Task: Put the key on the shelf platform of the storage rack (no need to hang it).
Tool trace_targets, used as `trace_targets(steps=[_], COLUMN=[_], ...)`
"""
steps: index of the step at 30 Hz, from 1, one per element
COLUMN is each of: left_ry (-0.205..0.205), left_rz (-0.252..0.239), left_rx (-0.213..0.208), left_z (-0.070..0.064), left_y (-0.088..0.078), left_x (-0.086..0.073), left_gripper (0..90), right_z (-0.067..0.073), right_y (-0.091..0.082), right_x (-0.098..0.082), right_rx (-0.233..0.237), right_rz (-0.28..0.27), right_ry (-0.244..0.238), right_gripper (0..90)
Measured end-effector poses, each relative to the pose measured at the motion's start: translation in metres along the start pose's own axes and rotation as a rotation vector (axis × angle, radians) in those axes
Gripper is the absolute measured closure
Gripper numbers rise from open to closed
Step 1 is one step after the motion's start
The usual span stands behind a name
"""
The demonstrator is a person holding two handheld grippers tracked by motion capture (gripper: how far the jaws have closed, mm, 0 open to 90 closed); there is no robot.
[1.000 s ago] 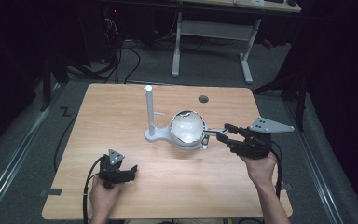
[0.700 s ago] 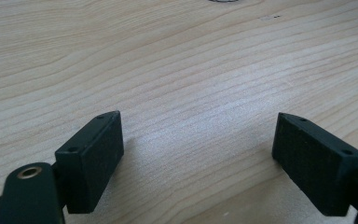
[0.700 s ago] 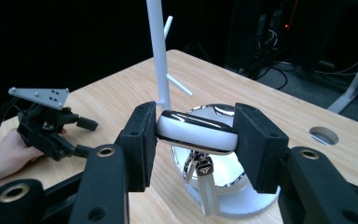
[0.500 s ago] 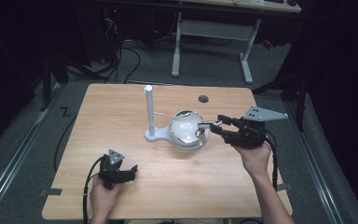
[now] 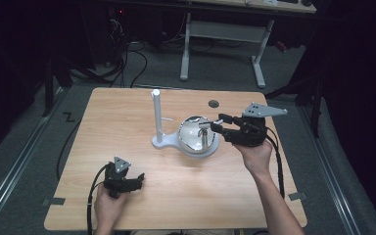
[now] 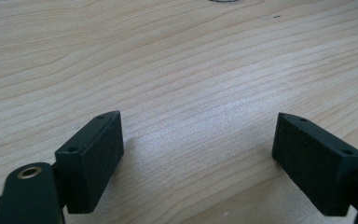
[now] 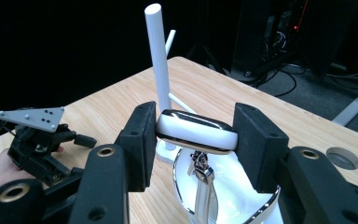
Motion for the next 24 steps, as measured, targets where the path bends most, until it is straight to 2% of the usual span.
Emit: trace_targets(steps=[9,24], left_ry=[0.000,-0.001], left_rz=[0.000,-0.001], left_rx=[0.000,0.001], left_z=[0.000,0.000], left_y=[0.000,0.000], left_x=[0.000,0.000], left_gripper=[16.7,16.7], right_z=[-0.003,-0.005], right_y=[0.014,0.041], right_x=[-0.001,-0.017], right_rx=[-0.014,-0.018], right_rz=[0.013,0.064], right_ry=[0.005,0.021], right_gripper=[51.9,51.8])
Point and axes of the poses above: each handheld gripper's, and its own axes: y roughly forward along the jaws, x roughly out of its top, z roughly to its left, the point moved 6 cm from there along y, roughly forward along the jaws, and after that the axes turned 13 degrees about -x, right-handed, at the moved point
